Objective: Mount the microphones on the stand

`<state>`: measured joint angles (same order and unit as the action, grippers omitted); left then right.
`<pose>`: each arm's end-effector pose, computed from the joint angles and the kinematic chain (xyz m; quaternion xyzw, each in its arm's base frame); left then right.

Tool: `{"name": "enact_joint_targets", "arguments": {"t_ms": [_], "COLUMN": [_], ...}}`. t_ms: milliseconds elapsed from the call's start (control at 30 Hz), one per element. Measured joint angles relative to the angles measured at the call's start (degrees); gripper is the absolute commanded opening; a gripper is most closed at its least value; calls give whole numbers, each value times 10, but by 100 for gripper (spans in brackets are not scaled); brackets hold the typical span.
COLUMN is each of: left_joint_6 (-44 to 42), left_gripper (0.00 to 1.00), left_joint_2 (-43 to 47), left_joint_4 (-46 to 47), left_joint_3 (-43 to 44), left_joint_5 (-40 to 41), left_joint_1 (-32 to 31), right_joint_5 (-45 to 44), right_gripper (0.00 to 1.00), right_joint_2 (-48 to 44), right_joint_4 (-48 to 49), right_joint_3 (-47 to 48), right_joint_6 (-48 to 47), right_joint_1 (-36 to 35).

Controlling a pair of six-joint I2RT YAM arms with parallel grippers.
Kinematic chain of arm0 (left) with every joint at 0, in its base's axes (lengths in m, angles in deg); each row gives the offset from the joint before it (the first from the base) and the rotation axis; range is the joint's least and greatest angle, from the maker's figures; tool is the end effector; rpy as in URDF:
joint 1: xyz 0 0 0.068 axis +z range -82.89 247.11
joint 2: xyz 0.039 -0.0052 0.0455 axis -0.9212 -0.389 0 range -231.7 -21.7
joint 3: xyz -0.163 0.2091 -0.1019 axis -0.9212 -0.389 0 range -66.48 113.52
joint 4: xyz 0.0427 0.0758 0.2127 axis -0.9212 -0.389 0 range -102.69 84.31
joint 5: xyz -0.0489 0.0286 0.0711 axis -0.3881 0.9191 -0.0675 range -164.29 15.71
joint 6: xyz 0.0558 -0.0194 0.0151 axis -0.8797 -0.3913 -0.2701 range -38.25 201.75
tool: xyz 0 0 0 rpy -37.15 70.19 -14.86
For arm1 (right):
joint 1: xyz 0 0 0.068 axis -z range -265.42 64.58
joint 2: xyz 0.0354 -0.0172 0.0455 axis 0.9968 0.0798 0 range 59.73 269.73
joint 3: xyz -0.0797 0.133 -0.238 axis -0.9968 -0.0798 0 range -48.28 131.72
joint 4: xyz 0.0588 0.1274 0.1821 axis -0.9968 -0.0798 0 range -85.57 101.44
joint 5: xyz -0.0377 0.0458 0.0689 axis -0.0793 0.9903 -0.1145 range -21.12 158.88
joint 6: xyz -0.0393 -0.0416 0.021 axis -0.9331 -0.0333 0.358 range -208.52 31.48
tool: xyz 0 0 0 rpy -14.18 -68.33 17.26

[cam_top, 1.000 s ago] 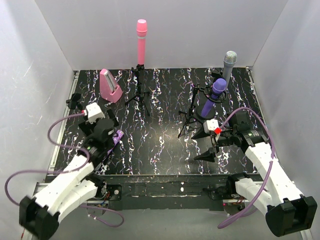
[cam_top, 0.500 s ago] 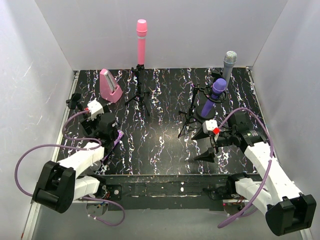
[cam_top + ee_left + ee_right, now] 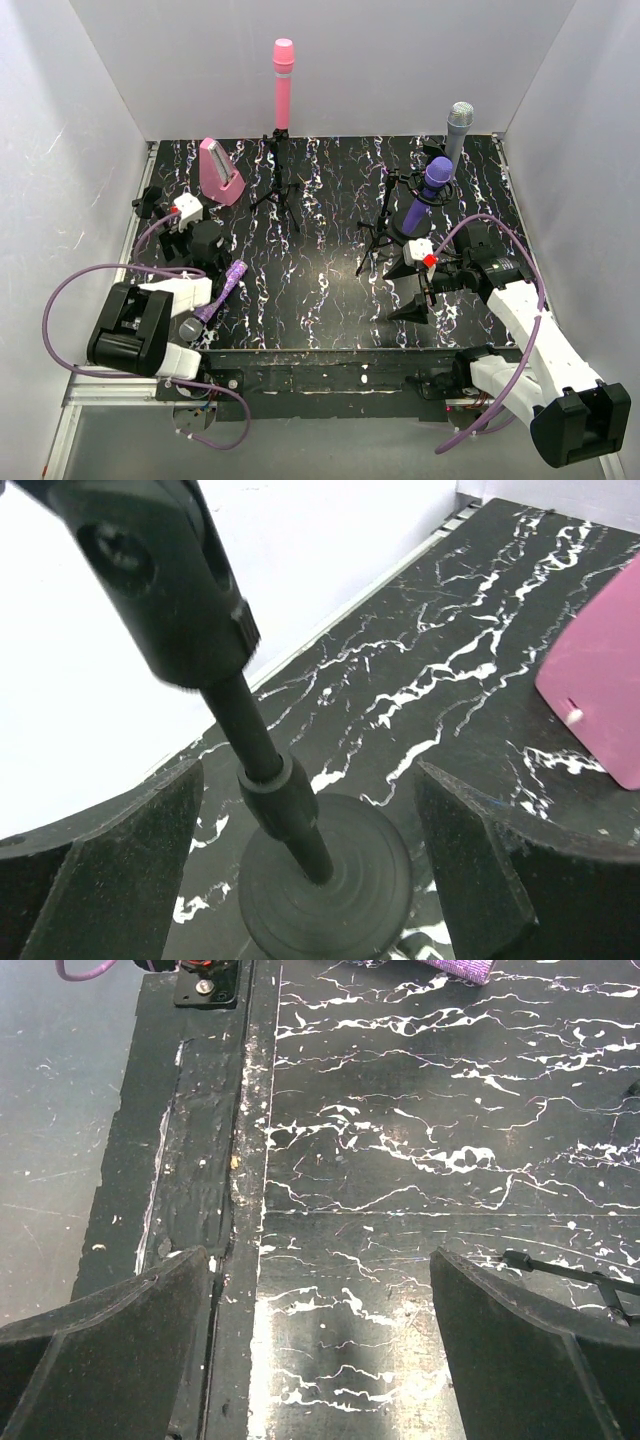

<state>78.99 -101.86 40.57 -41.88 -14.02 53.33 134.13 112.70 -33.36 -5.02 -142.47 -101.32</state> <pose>0.2395 -0.0180 0.2293 -0.2269 0.6990 0.3271 0.5941 0.1100 0.0743 0.2813 -0.5939 0.5636 0.4017 0.4102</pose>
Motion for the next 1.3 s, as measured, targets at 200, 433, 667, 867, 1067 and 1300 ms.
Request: {"name": "enact_joint_targets", "arguments": {"t_ms": [200, 433, 667, 867, 1067, 1300], "left_joint_6": [-16, -30, -34, -17, 15, 7], "left_gripper": [65, 0, 0, 0, 0, 0], "left_joint_2": [-31, -33, 46, 202, 264, 221], "left_joint_4": [18, 26, -53, -180, -287, -360], "left_joint_3": [26, 37, 38, 66, 128, 150], "left_joint_5": [-26, -79, -181, -403, -725, -885], "left_joint_1": [40, 63, 65, 65, 59, -116], "right_joint_5": [-6, -7, -8, -9, -9, -11], "right_gripper": [98, 98, 98, 98, 98, 98], "right_joint_2": [0, 0, 0, 0, 0, 0], "right_joint_4": [0, 0, 0, -2, -19, -36], "right_joint_3": [0, 0, -1, -1, -1, -1], "right_joint_6": [-2, -2, -3, -6, -25, -36], "right_joint_1": [0, 0, 0, 0, 0, 5]}}
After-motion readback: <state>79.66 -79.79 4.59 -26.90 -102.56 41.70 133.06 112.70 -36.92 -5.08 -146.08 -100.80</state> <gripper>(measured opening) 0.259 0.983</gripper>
